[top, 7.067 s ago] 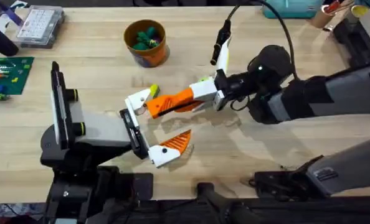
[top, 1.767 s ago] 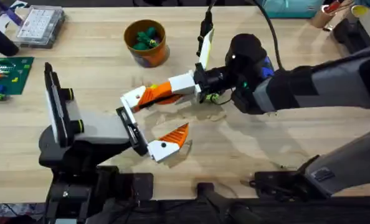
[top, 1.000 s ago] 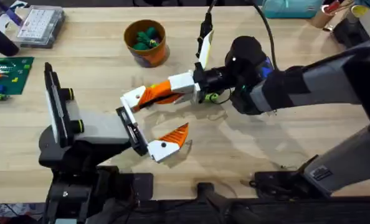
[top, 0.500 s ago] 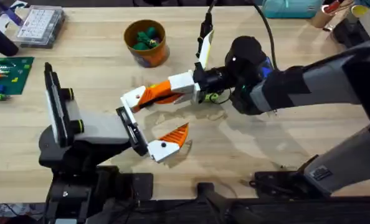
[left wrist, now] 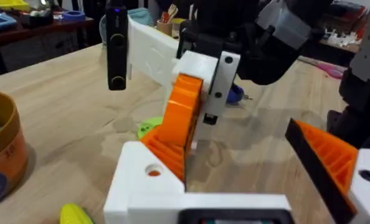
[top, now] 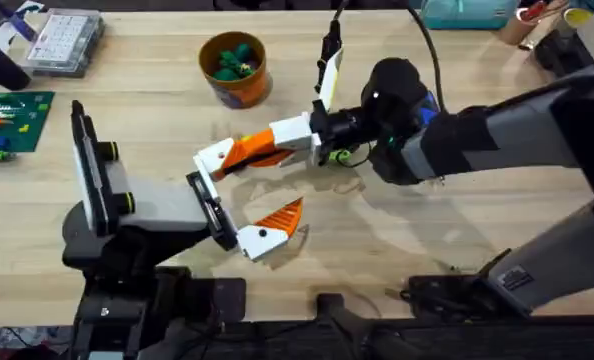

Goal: Pick up the gripper from the table and insert it into the empty holder that is missing its gripper. Then pick up a screw, insert it into the mounting hole, and use the screwdriver to tighten it. Finally, clean up the table by picking up the vegetable and placing it into the bucket.

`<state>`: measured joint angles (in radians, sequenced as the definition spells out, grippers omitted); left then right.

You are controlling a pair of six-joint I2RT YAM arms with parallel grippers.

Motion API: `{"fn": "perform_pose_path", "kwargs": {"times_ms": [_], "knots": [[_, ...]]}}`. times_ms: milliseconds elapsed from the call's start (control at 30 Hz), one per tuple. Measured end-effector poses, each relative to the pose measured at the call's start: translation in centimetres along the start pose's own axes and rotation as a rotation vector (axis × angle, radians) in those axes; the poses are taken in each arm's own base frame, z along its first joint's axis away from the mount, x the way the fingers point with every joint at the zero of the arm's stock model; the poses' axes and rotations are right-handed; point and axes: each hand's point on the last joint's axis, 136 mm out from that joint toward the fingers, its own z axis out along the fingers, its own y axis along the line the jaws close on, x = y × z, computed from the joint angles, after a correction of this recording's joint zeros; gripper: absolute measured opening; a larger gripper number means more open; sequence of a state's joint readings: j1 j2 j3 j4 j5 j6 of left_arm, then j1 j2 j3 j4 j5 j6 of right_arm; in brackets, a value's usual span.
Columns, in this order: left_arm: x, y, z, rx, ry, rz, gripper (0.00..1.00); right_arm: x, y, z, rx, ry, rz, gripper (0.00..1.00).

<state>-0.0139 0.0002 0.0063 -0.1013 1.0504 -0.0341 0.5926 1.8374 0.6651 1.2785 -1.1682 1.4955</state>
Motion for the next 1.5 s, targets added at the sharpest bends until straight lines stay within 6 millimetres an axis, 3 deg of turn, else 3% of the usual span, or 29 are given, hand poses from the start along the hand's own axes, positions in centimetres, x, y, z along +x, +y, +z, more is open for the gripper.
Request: {"fn": "perform_pose_path", "kwargs": {"times_ms": [200, 267, 400, 433, 1100, 1367, 1500], "knots": [[0.0, 0.0, 0.0, 0.0, 0.0, 0.0, 0.986, 0.0, 0.0, 0.0, 0.0, 0.0, 0.001, 0.048], [0.0, -0.2, 0.0, 0.013, 0.001, -0.001, 0.986, -0.1, 0.0, 0.1, 0.002, -0.009, 0.002, 0.296], [0.1, -0.8, 0.0, 0.047, 0.005, -0.004, 0.986, -0.2, 0.0, 0.3, 0.001, -0.018, -0.001, 0.903], [0.1, -0.9, 0.0, 0.049, 0.005, -0.005, 0.986, -0.2, 0.0, 0.4, 0.001, -0.019, -0.004, 0.971], [0.2, -1.1, 0.0, 0.063, 0.006, -0.006, 0.986, -1.0, -0.1, -0.1, 0.006, -0.059, 0.001, 0.994], [0.2, -1.1, 0.0, 0.063, 0.006, -0.006, 0.987, -4.4, 1.6, -5.3, 0.051, -0.21, -0.017, 0.995], [0.2, -1.2, 0.0, 0.065, 0.007, -0.006, 0.986, -5.1, -0.1, -8.7, 0.15, -0.283, 0.071, 0.996]]}}
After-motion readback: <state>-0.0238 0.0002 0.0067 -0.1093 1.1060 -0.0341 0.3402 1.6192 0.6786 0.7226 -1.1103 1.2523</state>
